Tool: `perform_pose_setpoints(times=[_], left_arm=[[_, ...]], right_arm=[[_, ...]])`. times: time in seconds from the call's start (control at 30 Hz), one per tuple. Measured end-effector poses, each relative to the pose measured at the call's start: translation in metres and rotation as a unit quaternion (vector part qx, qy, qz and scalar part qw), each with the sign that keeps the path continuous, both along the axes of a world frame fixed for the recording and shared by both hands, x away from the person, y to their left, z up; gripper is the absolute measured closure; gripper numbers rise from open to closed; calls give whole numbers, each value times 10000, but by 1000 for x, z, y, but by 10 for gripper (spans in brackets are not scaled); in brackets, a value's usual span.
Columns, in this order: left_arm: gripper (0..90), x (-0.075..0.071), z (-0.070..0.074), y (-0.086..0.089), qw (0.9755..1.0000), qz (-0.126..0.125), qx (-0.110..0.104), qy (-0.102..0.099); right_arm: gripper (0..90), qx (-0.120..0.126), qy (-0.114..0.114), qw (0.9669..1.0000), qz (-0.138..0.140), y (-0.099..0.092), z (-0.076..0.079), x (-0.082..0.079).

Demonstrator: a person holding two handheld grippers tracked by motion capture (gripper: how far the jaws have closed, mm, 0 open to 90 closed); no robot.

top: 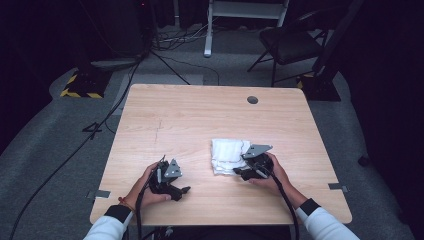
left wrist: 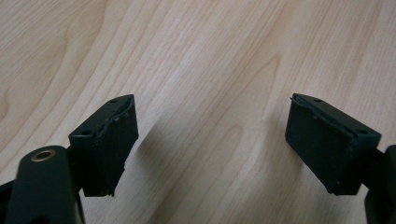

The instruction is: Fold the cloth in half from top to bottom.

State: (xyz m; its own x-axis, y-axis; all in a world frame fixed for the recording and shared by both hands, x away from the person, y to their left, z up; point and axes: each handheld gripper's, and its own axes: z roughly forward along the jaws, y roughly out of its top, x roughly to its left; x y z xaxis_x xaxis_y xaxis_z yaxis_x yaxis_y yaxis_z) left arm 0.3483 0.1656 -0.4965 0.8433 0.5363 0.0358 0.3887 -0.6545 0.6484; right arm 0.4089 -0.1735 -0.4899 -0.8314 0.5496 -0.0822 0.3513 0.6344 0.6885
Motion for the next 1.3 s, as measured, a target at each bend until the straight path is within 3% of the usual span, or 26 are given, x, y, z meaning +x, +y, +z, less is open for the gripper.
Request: perform_pose_setpoints(times=[0.17, 0.33, 0.7, 0.9, 1.07, 1.3], left_arm=[[162, 3, -4, 11, 9996, 106, -214, 150], [161, 1, -7, 16, 9992, 122, -374, 49], [161, 1, -7, 16, 9992, 148, -362, 56], [161, 1, -7, 16, 9992, 147, -362, 54], [160, 1, -7, 16, 9992, 134, -362, 58], [159, 1, -7, 16, 9992, 131, -363, 59]], right_arm=[[365, 49, -35, 10000, -73, 0, -2, 15], [366, 138, -19, 9999, -98, 3, -3, 36], [367, 194, -17, 9997, -148, 14, -4, 73], [366, 141, 13, 9998, -148, 17, -2, 78], [346, -82, -14, 9998, -185, 20, 3, 75], [330, -149, -4, 9997, -173, 15, 13, 69]])
